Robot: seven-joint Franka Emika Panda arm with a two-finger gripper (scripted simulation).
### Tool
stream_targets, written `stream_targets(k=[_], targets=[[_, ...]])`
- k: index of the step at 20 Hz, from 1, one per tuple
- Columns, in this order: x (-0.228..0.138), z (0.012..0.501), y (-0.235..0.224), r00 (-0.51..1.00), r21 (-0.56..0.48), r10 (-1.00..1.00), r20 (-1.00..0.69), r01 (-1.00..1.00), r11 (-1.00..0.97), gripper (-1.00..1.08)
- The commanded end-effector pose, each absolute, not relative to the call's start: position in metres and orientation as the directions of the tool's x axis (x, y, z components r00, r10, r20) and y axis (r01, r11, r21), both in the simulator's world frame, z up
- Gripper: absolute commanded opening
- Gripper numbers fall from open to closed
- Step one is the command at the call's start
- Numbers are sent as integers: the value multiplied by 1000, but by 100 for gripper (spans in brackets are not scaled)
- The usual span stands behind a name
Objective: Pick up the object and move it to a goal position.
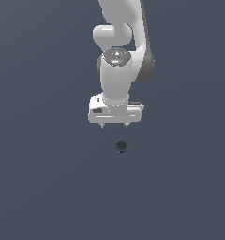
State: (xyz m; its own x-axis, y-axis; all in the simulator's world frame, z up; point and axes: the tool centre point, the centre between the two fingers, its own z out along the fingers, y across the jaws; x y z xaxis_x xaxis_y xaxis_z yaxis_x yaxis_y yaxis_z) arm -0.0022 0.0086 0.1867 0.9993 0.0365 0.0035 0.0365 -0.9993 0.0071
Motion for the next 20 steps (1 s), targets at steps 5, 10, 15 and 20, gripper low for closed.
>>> stream_targets(k=[5, 10, 15, 20], targets=[[-4, 184, 16, 999, 3, 40, -4, 40, -999, 100], [-10, 179, 34, 999, -7, 48, -25, 48, -999, 100], [-10, 178, 34, 998, -7, 50, -25, 50, -999, 100], [-7, 167, 36, 996, -6, 87, -23, 86, -996, 100]])
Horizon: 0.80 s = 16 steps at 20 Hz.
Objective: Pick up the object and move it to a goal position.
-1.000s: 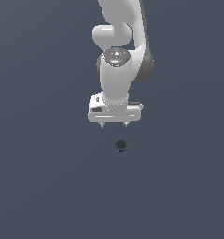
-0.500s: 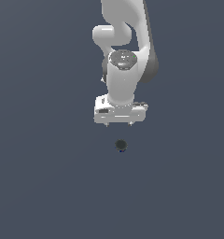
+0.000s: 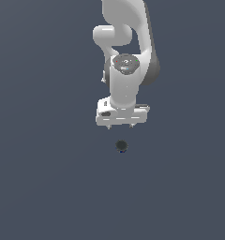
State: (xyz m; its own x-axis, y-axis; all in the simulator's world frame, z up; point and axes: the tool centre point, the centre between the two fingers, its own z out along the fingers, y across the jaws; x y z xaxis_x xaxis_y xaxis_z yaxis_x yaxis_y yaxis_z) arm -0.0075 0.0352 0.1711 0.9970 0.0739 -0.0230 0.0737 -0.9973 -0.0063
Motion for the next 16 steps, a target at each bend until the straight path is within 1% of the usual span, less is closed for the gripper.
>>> stream_targets(k=[1, 16], targets=[[-6, 163, 36, 995, -5, 98, -22, 98, -995, 100], [8, 80, 46, 930, 0, 368, -4, 368, -930, 100]])
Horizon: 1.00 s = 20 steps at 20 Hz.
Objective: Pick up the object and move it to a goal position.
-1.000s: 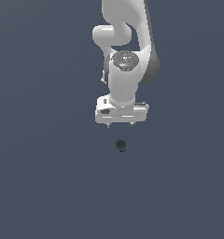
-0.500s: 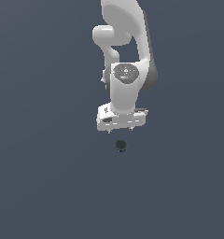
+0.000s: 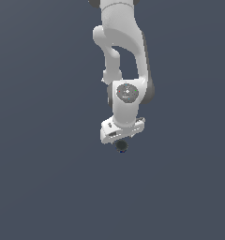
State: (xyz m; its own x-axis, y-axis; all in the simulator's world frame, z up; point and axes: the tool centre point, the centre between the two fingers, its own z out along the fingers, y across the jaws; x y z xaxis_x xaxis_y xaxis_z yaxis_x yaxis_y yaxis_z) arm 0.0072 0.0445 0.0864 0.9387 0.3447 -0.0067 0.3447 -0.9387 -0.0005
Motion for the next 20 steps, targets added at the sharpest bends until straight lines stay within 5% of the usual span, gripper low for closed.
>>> stream_targets(k=[1, 20], targets=[[9, 76, 46, 925, 0, 379, -3, 379, -925, 100], [8, 27, 47, 910, 0, 414, -1, 414, -910, 100]])
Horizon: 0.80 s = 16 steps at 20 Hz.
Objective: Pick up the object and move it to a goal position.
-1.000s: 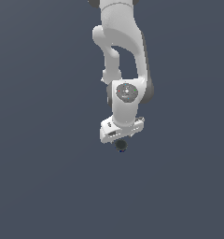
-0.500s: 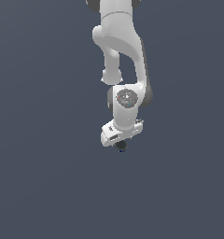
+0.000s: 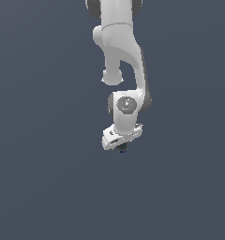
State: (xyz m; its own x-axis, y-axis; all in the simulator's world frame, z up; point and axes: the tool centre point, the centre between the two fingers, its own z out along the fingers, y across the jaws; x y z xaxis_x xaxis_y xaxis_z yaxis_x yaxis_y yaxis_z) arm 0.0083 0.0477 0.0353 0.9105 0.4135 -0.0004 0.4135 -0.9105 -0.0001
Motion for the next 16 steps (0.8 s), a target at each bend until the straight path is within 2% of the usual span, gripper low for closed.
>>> stream_targets(k=[1, 7, 8, 16], targets=[[8, 23, 48, 910, 0, 415, 0, 415, -910, 100], [9, 14, 48, 910, 0, 415, 0, 415, -910, 100], [9, 14, 48, 910, 0, 415, 0, 415, -910, -100], [9, 14, 48, 910, 0, 415, 0, 415, -910, -100]])
